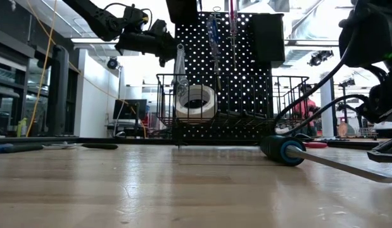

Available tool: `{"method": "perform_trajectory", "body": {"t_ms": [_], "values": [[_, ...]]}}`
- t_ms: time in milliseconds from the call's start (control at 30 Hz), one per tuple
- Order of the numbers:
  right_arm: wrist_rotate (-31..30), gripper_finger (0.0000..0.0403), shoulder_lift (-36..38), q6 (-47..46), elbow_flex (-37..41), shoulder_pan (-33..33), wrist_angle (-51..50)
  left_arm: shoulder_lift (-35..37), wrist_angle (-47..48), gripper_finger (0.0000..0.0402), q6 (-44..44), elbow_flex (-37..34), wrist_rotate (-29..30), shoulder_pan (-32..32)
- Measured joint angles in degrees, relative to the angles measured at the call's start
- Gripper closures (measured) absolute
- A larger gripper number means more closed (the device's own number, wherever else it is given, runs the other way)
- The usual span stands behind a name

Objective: Hang tools onto peg board
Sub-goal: Put the socket in the left black bin on the pegboard

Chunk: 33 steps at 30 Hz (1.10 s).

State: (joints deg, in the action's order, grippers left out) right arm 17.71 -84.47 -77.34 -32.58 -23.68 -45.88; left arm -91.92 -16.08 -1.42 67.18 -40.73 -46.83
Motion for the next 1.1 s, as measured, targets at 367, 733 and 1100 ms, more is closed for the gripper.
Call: {"method": "perform_trajectory", "body": {"t_ms": [367,733,1100], "values": [[-9.85,0.0371,3.58,4.57,-15.03,0.02,-6.96,0.00,-0.04,0.0293,0.01,0.00,1.27,-0.02],[-54.47,0.0371,4.50,31.81,-57.86,10.58,0.85,0.02,0.02,0.0293,0.06,0.00,1.40,0.02],[-39.35,0.0371,-9.70,66.81,-84.64,32.32,22.27,0.02,0.02,0.0293,0.08,0.00,1.66,0.35]]}}
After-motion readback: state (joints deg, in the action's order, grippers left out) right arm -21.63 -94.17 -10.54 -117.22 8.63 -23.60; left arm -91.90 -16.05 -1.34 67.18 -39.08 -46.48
